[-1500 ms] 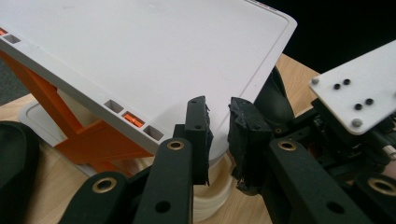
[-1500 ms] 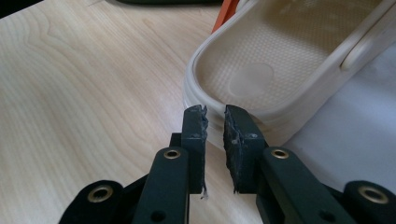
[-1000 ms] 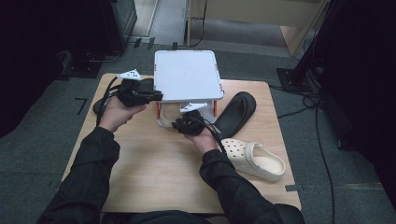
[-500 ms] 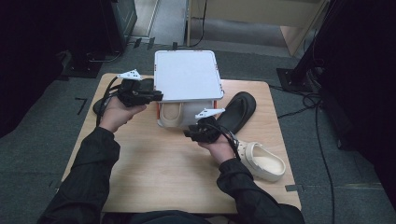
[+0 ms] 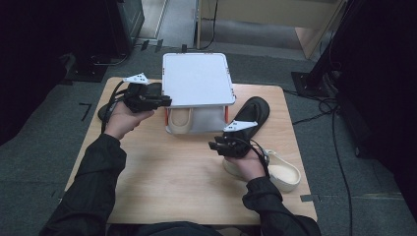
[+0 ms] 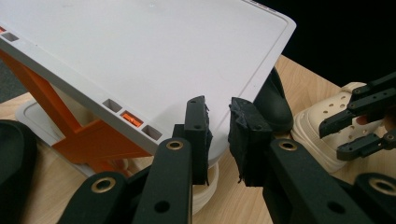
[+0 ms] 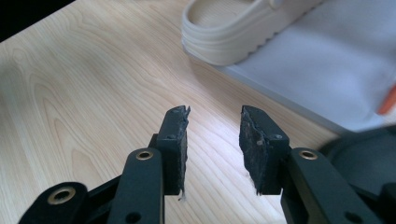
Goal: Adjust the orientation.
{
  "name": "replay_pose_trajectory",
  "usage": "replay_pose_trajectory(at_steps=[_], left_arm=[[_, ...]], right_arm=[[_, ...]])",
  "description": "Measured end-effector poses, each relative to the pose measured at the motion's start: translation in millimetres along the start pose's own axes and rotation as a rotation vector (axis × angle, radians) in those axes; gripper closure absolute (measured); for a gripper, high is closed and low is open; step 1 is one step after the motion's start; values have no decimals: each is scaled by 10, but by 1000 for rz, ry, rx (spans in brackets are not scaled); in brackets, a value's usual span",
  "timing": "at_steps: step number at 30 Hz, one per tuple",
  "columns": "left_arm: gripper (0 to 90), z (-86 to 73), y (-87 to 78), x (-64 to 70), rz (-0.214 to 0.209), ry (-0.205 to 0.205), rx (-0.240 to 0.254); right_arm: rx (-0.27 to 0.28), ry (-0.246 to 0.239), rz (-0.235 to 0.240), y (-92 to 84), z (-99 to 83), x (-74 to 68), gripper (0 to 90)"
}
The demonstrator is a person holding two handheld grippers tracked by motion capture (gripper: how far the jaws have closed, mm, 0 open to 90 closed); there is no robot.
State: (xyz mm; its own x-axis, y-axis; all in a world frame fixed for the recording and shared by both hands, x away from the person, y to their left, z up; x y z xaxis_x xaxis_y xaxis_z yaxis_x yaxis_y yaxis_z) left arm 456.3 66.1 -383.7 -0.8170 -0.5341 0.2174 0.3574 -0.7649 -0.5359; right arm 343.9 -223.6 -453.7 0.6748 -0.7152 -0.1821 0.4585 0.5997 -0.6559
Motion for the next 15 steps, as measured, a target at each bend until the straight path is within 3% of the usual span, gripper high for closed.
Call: replay_pose_trajectory(at_steps=[8, 11, 15], left_arm=[[774, 8, 0, 6, 3, 2, -7], [771, 7, -2, 10, 5, 2, -7], [770, 6, -4, 14, 8, 8, -8]], right_arm=[[3, 13, -33, -259, -161, 103, 625], [31, 45, -56, -419, -228, 186, 625], [40, 62, -79, -492, -274, 253, 625]])
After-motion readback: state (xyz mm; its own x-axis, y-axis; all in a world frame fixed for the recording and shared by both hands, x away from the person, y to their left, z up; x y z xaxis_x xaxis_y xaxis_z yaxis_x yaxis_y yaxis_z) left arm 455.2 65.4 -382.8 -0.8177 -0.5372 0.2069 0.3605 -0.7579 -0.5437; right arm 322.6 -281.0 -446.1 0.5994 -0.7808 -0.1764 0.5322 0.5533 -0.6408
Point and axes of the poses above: each handheld gripper's, and its own axes: y roughly forward along the jaws, z roughly out of its top, x roughly to its right, the point moved 3 cm from there along y, roughly forward along the jaws, and after that the axes turned 2 degrees about -x, right-handed, at the moved point
